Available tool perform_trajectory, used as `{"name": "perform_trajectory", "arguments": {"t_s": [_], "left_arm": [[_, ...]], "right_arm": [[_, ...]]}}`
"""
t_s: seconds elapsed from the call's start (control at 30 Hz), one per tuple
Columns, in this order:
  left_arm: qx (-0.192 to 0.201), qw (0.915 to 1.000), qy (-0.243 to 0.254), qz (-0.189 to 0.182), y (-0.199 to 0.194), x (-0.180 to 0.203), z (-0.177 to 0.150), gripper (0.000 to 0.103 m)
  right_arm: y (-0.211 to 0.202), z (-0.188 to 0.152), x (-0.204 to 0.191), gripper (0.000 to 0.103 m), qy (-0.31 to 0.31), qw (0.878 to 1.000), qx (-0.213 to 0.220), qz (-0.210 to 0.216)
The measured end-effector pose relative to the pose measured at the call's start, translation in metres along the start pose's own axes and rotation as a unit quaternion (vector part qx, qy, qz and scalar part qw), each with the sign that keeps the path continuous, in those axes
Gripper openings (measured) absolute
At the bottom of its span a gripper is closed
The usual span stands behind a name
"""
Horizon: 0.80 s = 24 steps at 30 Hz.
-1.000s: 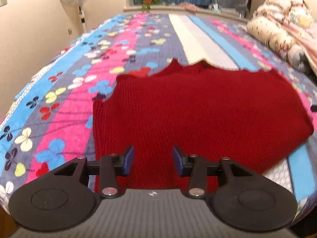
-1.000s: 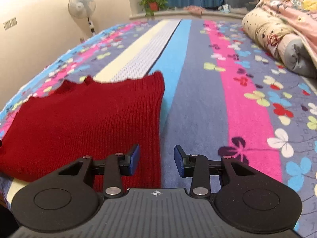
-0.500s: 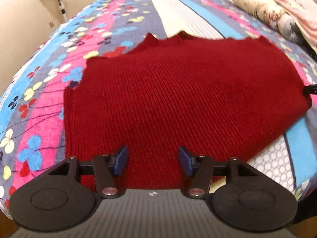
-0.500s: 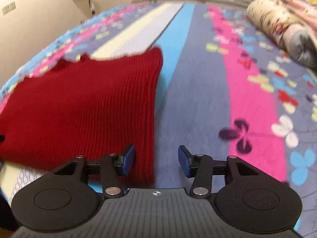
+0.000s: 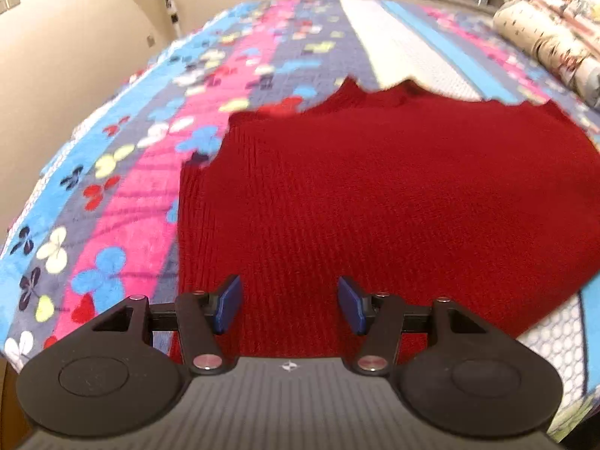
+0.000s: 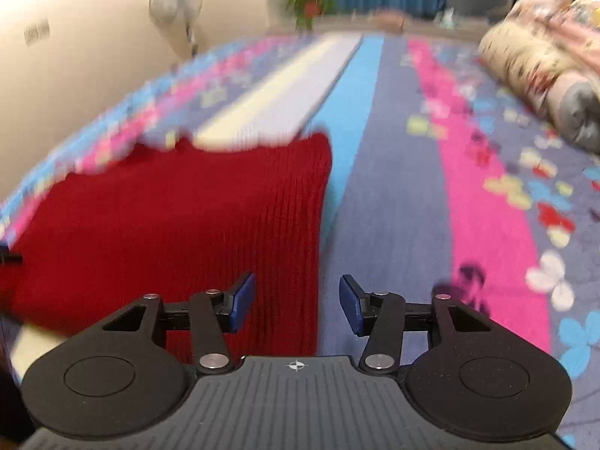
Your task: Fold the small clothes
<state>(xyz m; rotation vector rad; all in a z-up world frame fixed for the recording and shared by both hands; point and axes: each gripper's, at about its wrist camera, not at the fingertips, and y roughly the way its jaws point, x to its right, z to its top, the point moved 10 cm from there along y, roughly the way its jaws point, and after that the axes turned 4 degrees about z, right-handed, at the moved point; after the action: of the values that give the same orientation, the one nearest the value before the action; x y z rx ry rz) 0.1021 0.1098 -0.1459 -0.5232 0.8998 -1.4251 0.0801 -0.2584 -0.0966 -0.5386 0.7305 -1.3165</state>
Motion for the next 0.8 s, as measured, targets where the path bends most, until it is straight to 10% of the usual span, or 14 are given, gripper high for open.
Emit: {"name": "perform_trajectory", "arguments": {"t_s": [0.8], "left_arm": [[0.053, 0.9864, -0.154, 0.024, -0.054, 0.009, -0.048, 0.070]], "right_arm": [[-0.008, 0.012, -0.005, 0.052, 0.013, 1.000, -0.006, -0.013]]}}
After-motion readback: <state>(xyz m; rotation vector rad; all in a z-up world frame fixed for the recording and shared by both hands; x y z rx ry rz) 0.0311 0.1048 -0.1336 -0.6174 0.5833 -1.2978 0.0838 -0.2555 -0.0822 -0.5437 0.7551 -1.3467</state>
